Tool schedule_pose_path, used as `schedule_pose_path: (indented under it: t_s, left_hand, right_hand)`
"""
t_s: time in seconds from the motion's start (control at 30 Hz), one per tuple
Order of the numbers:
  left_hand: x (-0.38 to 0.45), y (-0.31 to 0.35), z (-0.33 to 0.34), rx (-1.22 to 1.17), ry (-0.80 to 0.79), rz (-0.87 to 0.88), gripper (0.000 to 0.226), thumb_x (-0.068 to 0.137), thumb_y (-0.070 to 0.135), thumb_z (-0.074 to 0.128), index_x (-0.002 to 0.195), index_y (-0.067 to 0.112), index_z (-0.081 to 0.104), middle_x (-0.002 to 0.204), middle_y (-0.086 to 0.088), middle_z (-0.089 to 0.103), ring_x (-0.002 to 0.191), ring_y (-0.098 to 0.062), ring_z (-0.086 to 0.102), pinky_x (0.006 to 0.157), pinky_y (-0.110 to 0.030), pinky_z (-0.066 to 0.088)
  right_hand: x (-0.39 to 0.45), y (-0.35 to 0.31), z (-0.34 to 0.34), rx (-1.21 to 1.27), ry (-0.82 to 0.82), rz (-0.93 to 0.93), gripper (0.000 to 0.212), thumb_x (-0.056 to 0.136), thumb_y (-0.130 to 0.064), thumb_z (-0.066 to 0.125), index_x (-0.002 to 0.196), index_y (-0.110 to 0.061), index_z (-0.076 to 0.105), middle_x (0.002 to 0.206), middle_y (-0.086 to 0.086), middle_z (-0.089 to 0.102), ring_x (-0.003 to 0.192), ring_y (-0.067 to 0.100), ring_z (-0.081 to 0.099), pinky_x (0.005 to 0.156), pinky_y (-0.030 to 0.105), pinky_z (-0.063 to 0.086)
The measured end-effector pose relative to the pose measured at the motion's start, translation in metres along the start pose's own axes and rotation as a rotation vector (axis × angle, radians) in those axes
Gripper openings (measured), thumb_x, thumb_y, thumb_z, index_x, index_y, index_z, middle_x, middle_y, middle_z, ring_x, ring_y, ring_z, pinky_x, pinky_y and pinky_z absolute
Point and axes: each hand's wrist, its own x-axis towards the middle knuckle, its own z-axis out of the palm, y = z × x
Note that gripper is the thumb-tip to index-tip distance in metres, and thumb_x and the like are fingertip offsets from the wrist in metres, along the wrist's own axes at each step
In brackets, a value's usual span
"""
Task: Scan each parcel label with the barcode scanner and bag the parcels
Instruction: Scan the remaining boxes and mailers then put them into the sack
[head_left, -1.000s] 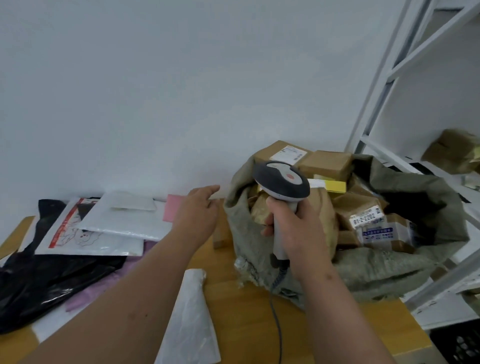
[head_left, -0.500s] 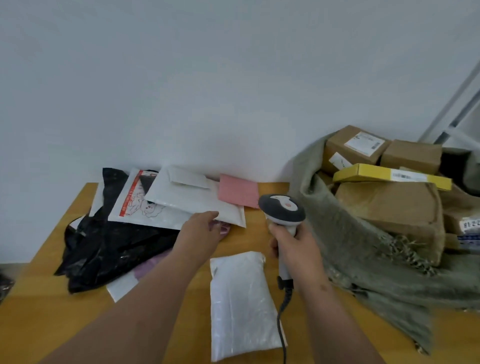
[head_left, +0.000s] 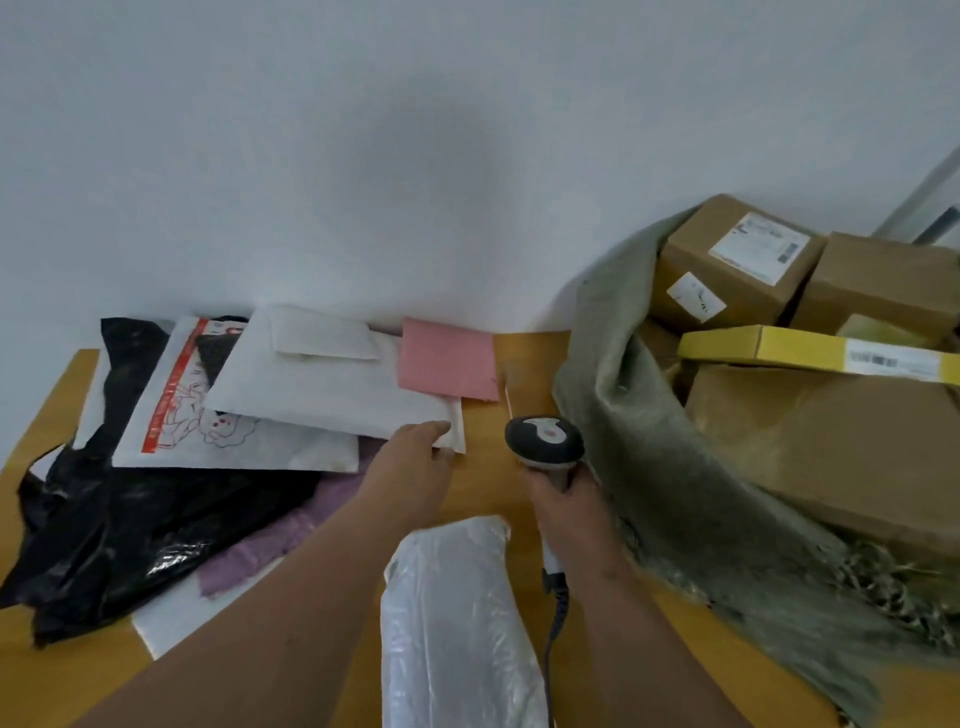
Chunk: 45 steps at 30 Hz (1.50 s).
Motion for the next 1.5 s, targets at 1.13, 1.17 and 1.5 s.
schedule_pose_path:
  t_s: [1.13,1.17,1.5]
  left_hand:
    - [0.067,-0.010,0.033,0.438,-0.059,-0.091,0.053,0.099,0.020,0.040,0.150,0.030,0.032,0.147,0.002,0.045,0.134,-0.023,0.039,0.107,-0.041,0.027]
    - [0.064,-0.008,0.033,0.484,-0.068,-0.058,0.053,0.098,0.021,0.040,0.149,0.030,0.031,0.146,0.003,0.045,0.134,-0.023,0.038,0.106,-0.042,0.027]
    - [0.056,-0.009,0.053,0.553,-0.164,0.055,0.050,0.093,0.033,0.046,0.142,0.024,0.035,0.140,0.002,0.048,0.129,-0.023,0.039,0.101,-0.042,0.031]
  right_hand:
    - [0.083,0.007,0.054,-0.033,0.067,-0.045,0.058,0.067,-0.054,0.058,0.114,-0.020,0.063,0.106,0.004,0.068,0.100,0.022,0.063,0.086,0.034,0.050]
    - [0.085,0.008,0.053,-0.028,0.083,-0.034,0.057,0.066,-0.053,0.058,0.111,-0.018,0.063,0.107,0.006,0.068,0.101,0.024,0.063,0.086,0.035,0.050]
    - [0.084,0.030,0.047,0.143,-0.045,0.011,0.024,0.092,-0.019,0.067,0.103,-0.029,0.048,0.085,-0.021,0.051,0.070,-0.011,0.047,0.061,0.009,0.037]
